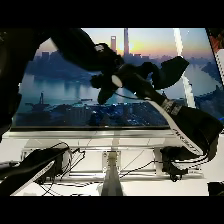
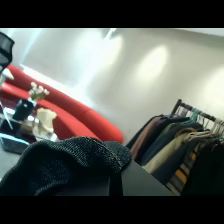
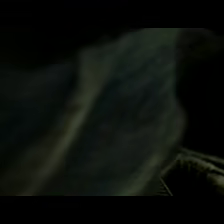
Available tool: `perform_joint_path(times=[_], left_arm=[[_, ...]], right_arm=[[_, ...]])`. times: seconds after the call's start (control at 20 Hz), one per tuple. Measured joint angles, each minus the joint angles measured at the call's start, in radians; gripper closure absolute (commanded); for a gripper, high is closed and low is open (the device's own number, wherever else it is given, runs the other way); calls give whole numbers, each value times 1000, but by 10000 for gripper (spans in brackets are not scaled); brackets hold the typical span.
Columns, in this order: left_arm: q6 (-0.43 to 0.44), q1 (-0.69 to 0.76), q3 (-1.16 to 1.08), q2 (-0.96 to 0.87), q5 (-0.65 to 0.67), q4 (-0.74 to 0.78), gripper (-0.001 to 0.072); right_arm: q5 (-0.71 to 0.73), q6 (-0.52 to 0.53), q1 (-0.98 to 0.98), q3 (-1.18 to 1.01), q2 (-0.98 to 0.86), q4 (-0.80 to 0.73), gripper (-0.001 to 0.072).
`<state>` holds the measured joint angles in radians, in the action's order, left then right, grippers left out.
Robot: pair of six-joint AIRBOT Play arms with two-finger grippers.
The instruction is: Fold the clothes and pants, and hang the long-sleeved shirts on hangers.
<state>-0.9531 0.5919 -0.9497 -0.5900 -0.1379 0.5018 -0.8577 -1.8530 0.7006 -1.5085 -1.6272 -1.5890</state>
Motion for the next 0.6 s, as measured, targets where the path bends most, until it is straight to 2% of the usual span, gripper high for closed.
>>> perform_joint_path(times=[0.3, 0.4, 0.45, 0.5, 0.55, 0.6], left_arm=[[4, 3, -1, 3, -52, 148, 681], [21, -9, 2, 3, -64, 174, 681], [36, -20, 5, 3, -70, 181, 681], [47, -36, 10, 3, -71, 187, 680], [58, -58, 17, 3, -71, 192, 681], [64, -82, 27, 3, -68, 195, 681]], right_arm=[[-211, -8, -193, 0, 0, -68, 215], [-269, 16, -260, 0, 0, -78, 303], [-296, 33, -294, 0, 0, -88, 305], [-325, 55, -329, 0, 0, -92, 360], [-355, 81, -364, 0, 0, -94, 516], [-384, 109, -395, 0, 0, -93, 602]])
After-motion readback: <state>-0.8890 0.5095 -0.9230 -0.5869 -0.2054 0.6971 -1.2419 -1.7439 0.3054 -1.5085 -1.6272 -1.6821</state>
